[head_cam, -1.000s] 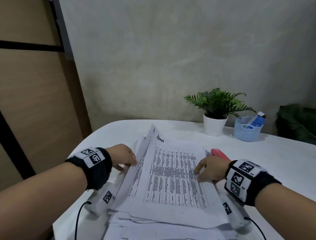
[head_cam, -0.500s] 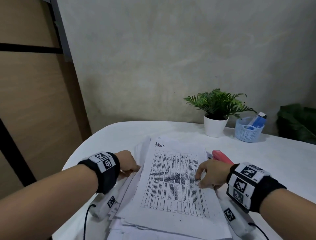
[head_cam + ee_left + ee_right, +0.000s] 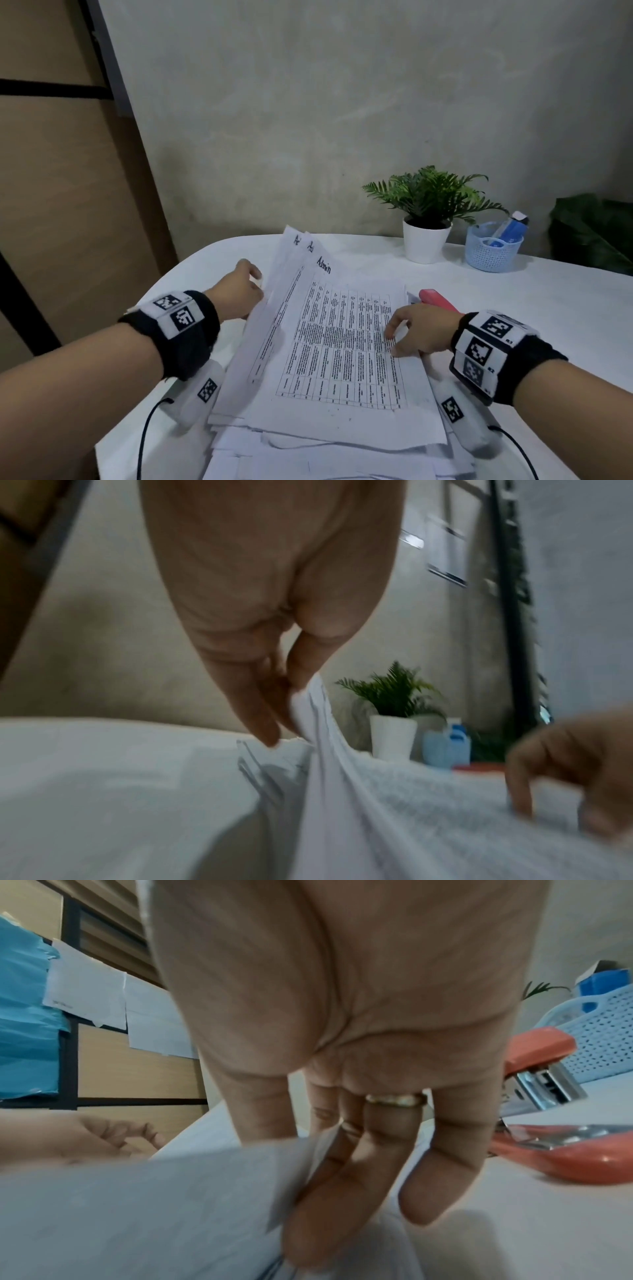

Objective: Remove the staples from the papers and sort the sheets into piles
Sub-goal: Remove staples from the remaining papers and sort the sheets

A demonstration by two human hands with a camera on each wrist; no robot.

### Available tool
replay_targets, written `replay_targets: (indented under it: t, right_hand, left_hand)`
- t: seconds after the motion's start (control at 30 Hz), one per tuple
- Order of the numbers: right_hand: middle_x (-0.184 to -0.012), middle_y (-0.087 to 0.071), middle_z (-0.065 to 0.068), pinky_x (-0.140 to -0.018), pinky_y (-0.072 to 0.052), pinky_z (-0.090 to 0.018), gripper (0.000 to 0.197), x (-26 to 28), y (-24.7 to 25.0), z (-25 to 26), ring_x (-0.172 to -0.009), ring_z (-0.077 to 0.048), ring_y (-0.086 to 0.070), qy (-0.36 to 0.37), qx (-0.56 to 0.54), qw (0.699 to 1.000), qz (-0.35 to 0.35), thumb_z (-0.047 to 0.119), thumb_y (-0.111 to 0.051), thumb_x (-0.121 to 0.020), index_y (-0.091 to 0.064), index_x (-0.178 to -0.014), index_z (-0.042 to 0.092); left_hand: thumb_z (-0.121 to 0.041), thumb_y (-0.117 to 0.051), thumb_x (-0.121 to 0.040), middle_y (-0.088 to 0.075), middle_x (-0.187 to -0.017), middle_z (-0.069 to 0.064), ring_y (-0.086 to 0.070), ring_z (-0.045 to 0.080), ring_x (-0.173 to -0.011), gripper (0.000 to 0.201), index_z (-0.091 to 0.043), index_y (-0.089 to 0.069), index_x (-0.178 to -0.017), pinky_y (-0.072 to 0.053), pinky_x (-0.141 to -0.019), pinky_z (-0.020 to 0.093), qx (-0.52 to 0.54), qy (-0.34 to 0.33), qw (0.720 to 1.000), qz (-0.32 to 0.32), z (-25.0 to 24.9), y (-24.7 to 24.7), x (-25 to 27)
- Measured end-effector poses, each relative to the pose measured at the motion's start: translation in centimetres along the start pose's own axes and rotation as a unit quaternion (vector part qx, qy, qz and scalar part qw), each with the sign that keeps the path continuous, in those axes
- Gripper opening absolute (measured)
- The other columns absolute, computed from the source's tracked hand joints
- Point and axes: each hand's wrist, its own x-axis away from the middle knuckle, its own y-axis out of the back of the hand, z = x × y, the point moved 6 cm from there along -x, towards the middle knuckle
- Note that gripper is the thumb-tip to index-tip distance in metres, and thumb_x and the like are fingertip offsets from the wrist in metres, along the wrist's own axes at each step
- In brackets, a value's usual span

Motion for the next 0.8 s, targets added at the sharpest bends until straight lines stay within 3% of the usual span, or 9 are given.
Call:
replay_targets:
  t: [0.07,0.17,0.27,0.33,0.43,0.57,0.63,0.7,0.8]
  right_hand:
    - [-0.059,-0.05,0.013,-0.06,-0.03,-0.007,0.022,0.3,0.0,0.3,-0.094,-0.01,-0.055,0.0,0.002,1.0,-0.001,0.031,-0.067,-0.082,-0.061,-0.103,0.03]
    - [-0.055,-0.052,0.015,-0.063,-0.032,-0.011,0.025,0.3,-0.3,1.2,-0.094,-0.011,-0.053,0.007,0.027,1.0,0.004,0.031,-0.066,-0.083,-0.06,-0.108,0.029]
    - [-0.074,-0.05,0.014,-0.07,-0.041,-0.019,0.026,-0.4,-0.8,2.2,-0.087,-0.012,-0.053,0.022,0.04,0.999,0.02,0.028,-0.067,-0.082,-0.06,-0.107,0.026]
    - [-0.078,-0.052,0.01,-0.069,-0.044,-0.021,0.029,-0.4,-1.0,2.8,-0.084,-0.013,-0.055,0.034,0.046,0.998,0.022,0.027,-0.067,-0.083,-0.059,-0.11,0.023]
    - [-0.08,-0.055,0.009,-0.077,-0.041,-0.024,0.048,-0.2,-0.5,2.5,-0.09,-0.014,-0.058,0.026,0.058,0.998,0.01,0.037,-0.063,-0.084,-0.044,-0.127,0.024]
    - [-0.115,-0.062,-0.009,-0.066,-0.045,-0.024,0.078,-0.2,3.0,0.7,-0.095,-0.022,-0.059,-0.028,-0.037,0.994,-0.097,0.049,-0.059,-0.084,-0.02,-0.143,0.016]
    - [-0.127,-0.056,-0.015,-0.079,-0.048,-0.031,0.082,0.3,5.2,0.3,-0.105,-0.028,-0.058,-0.042,-0.084,0.985,-0.146,0.051,-0.053,-0.088,-0.013,-0.146,0.009]
    - [-0.126,-0.057,-0.015,-0.093,-0.046,-0.039,0.081,0.7,6.8,0.1,-0.111,-0.031,-0.057,-0.036,-0.141,0.973,-0.179,0.054,-0.05,-0.088,-0.016,-0.146,0.009]
    - [-0.118,-0.062,-0.005,-0.089,-0.049,-0.038,0.058,0.9,8.2,0.6,-0.1,-0.024,-0.061,0.055,-0.316,0.923,-0.212,0.044,-0.056,-0.088,-0.037,-0.135,0.017]
  left_hand:
    - [-0.025,-0.046,-0.099,-0.055,-0.087,0.01,-0.055,0.02,-0.063,0.026,-0.008,-0.039,-0.117,-0.051,-0.053,0.027,0.077,0.074,0.992,0.063,0.0,-0.6,0.7]
    - [-0.036,-0.053,-0.095,-0.057,-0.09,0.011,-0.059,0.022,-0.068,0.039,-0.001,-0.048,-0.11,-0.057,-0.069,0.034,-0.004,0.105,0.982,0.154,0.5,-1.9,1.4]
    - [-0.024,-0.067,-0.088,-0.061,-0.108,0.011,-0.067,0.026,-0.089,0.046,-0.005,-0.041,-0.121,-0.057,-0.083,0.038,-0.053,0.106,0.978,0.169,1.6,-2.8,1.3]
    - [-0.023,-0.069,-0.084,-0.061,-0.111,0.006,-0.066,0.022,-0.092,0.06,-0.008,-0.036,-0.131,-0.058,-0.081,0.034,-0.129,0.072,0.976,0.161,1.3,-3.1,1.4]
    - [-0.017,-0.065,-0.084,-0.06,-0.106,0.002,-0.062,0.019,-0.089,0.054,-0.01,-0.037,-0.13,-0.057,-0.074,0.03,-0.186,0.016,0.974,0.129,0.1,-2.5,1.4]
    - [-0.007,-0.061,-0.086,-0.066,-0.114,0.009,-0.066,0.028,-0.097,0.037,-0.011,-0.044,-0.118,-0.056,-0.082,0.045,-0.062,-0.047,0.994,0.077,-2.7,0.5,1.8]
    - [-0.004,-0.058,-0.089,-0.067,-0.11,0.005,-0.067,0.023,-0.094,0.037,-0.018,-0.044,-0.12,-0.057,-0.073,0.037,0.038,-0.079,0.995,0.056,-4.3,2.0,2.5]
    - [-0.002,-0.055,-0.092,-0.065,-0.108,-0.004,-0.066,0.013,-0.093,0.044,-0.027,-0.042,-0.125,-0.055,-0.068,0.026,0.104,-0.118,0.986,0.046,-5.9,2.9,3.6]
    - [0.002,-0.051,-0.093,-0.065,-0.113,-0.004,-0.064,0.017,-0.101,0.048,-0.031,-0.044,-0.127,-0.052,-0.068,0.023,0.169,-0.171,0.97,0.037,-7.4,3.5,4.9]
